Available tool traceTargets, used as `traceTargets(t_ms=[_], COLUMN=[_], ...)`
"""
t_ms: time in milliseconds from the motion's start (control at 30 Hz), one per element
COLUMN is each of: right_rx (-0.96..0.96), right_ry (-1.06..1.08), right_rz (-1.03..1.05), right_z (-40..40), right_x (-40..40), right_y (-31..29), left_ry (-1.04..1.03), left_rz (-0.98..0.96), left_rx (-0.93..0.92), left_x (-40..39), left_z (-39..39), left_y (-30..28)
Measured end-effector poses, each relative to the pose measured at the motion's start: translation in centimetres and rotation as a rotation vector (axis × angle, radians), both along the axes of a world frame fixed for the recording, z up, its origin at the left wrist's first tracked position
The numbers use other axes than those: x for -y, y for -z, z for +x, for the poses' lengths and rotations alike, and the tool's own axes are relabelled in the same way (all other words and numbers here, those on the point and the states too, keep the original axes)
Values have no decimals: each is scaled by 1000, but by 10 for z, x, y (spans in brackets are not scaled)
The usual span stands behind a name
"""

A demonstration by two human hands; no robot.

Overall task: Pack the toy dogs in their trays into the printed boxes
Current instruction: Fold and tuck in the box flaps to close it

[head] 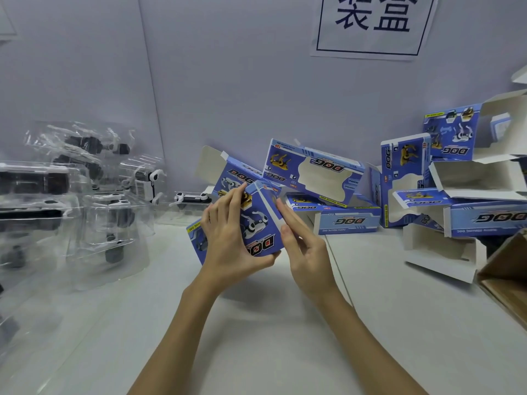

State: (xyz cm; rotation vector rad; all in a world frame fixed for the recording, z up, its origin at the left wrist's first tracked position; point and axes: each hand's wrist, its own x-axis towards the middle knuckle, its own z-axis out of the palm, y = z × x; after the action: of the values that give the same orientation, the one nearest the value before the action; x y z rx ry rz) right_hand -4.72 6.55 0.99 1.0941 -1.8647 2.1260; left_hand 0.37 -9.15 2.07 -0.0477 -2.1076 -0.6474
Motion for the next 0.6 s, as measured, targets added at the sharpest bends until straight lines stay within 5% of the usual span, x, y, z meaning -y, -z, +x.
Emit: traceTargets(t_ms=[300,600], right_rx=[68,-419], right_ry=[29,233], right_rz=[-13,223], right_z=[-2,3], right_x=[-5,1], right_y=[0,10], left_ry=[18,-22], left_rz=[21,-11], left_rx=[8,-16], left_x=[1,2], left_z=[-1,0], left_y=[0,1])
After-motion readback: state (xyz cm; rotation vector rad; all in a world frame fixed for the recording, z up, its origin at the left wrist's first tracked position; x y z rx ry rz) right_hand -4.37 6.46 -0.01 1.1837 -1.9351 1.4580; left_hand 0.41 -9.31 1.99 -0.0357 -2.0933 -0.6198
